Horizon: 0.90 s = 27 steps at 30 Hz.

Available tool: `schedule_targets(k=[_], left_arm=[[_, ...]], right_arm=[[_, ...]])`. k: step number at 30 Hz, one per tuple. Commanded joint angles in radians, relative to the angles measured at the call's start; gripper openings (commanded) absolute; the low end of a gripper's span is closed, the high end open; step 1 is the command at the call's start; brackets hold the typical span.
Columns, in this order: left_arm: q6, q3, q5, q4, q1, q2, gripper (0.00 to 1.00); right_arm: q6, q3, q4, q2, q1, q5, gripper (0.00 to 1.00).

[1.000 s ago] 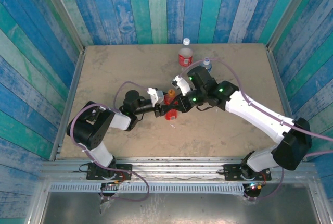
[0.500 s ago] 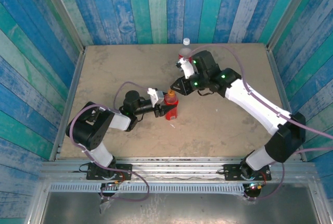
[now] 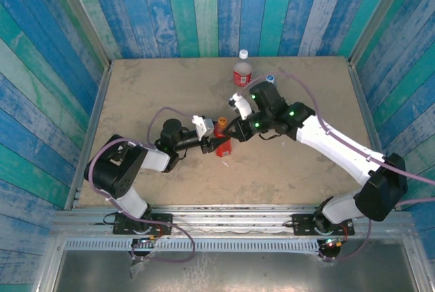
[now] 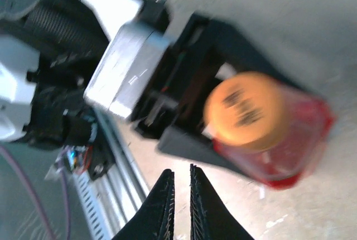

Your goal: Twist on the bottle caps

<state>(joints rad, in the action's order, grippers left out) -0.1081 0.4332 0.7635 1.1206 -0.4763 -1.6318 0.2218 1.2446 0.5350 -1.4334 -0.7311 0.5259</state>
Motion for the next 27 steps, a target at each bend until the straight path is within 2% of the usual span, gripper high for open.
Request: schedule_targets(k=[1, 6, 10, 14, 19, 27], left_arm=[[-0.019, -0.025, -0.047, -0.056, 0.000, 0.060, 0.59], [-0.152, -0.007, -0.137, -0.244, -0.055, 0.145, 0.59], [-0.207, -0.004, -0.209, -0.313, -0.102, 0.213, 0.58], [-0.257, 0.007, -0.237, -0.407, -0.133, 0.275, 0.58], [-0.288, 0.008, -0.211, -0.457, -0.137, 0.315, 0.58], [-0.289, -0.006, -0.213, -0.449, -0.139, 0.334, 0.58]], right_arm=[[-0.019, -0.008, 0.023, 0.046, -0.008, 0.007, 0.18], [-0.278, 0.040, 0.132, 0.108, -0.008, -0.111, 0.40], [-0.744, 0.012, 0.227, 0.193, -0.008, -0.134, 0.50], [-1.050, -0.061, 0.153, 0.274, -0.008, -0.260, 0.56], [-1.212, 0.092, 0.324, 0.170, -0.009, -0.242, 0.58], [-1.262, 0.269, 0.492, -0.015, -0.060, -0.233, 0.53]])
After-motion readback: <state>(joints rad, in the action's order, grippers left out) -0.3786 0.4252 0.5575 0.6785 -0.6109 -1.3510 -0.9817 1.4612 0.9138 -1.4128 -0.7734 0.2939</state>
